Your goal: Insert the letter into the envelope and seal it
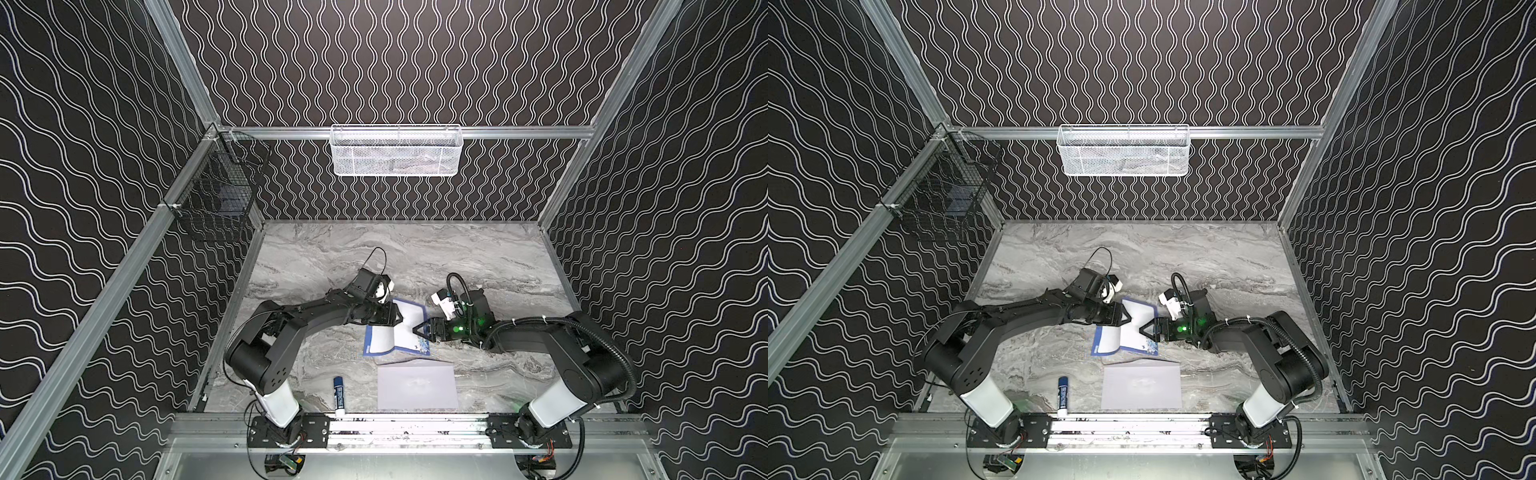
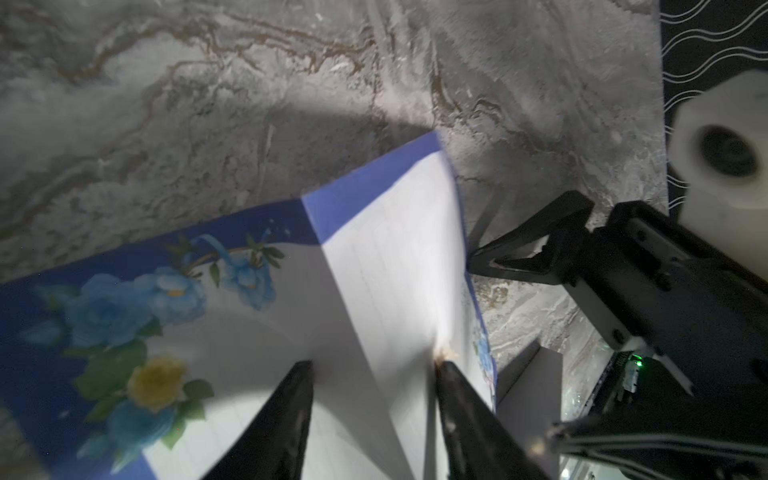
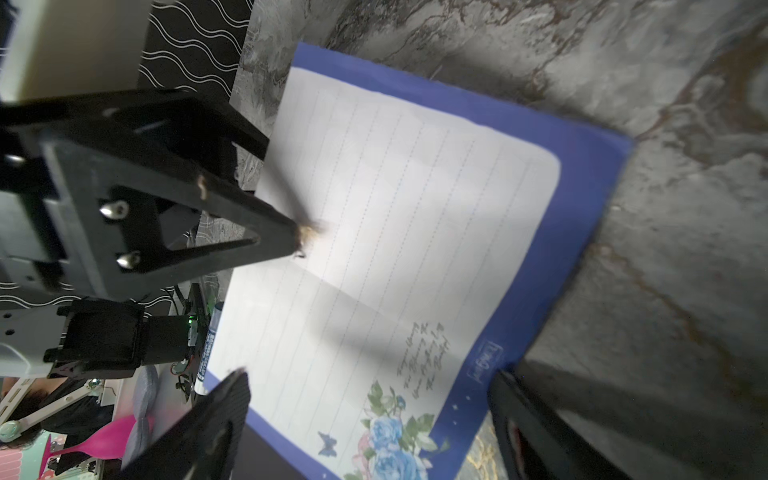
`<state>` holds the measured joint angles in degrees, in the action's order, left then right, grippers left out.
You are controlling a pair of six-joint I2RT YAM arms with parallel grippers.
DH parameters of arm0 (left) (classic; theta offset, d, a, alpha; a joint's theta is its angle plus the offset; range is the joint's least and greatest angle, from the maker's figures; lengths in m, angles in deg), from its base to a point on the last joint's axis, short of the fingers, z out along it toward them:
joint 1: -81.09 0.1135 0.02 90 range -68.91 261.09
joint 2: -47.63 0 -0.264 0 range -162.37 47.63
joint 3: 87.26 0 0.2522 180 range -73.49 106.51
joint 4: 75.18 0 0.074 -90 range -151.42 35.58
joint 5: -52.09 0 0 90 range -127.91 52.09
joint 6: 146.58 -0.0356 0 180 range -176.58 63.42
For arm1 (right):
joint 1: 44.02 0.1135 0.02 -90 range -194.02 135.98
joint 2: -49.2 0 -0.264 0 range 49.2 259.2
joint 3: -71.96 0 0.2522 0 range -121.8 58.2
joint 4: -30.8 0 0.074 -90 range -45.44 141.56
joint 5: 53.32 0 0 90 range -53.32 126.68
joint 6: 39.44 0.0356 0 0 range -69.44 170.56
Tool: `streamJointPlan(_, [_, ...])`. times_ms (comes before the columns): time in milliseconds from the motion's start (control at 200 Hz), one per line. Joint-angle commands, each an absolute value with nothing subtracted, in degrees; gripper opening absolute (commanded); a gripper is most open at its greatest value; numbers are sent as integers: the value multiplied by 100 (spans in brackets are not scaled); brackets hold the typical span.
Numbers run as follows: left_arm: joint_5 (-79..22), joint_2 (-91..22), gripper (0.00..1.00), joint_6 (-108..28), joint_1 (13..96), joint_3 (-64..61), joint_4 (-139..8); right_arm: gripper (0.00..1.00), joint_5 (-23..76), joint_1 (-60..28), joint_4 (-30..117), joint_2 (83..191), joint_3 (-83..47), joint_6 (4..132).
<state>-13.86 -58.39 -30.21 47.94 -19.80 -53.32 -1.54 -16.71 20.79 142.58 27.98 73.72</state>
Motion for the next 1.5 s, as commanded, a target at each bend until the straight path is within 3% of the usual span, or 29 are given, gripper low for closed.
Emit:
streamJointPlan(0, [-1245, -5803, 42, -3135, 4786, -1952, -5348, 93, 223, -1667, 3161, 14330, 2825, 7535])
streamJointPlan(305, [-1152, -5711, 20, -3184, 4806, -1986, -5337, 95, 247, -1667, 3370, 14109, 2739, 7507])
streamJointPlan(525, [-1207, -5256, 0, -3541, 4854, -1737, -4956, 99, 673, -1761, 4767, 13305, 1699, 6652])
streamJointPlan(766, [-1013, -4574, 0, -4529, 4881, -1096, -4097, 96, 557, -1871, 4675, 12358, 945, 4521])
streamJointPlan(906, [-719, -3991, 0, -5384, 4882, -950, -3864, 99, 353, -2026, 4465, 11773, 849, 2871])
streamJointPlan(1056, [11, -3407, 0, -6304, 4889, -1175, -4144, 99, -168, -2114, 5208, 11667, 242, 1414])
streamJointPlan(1226, [444, -3196, 0, -7013, 4884, -1144, -3924, 99, -1058, -2143, 6275, 12159, -731, 877])
streamJointPlan(1496, [574, -3266, 0, -7218, 4883, -997, -3839, 84, -1946, -2096, 6519, 12316, -863, 749])
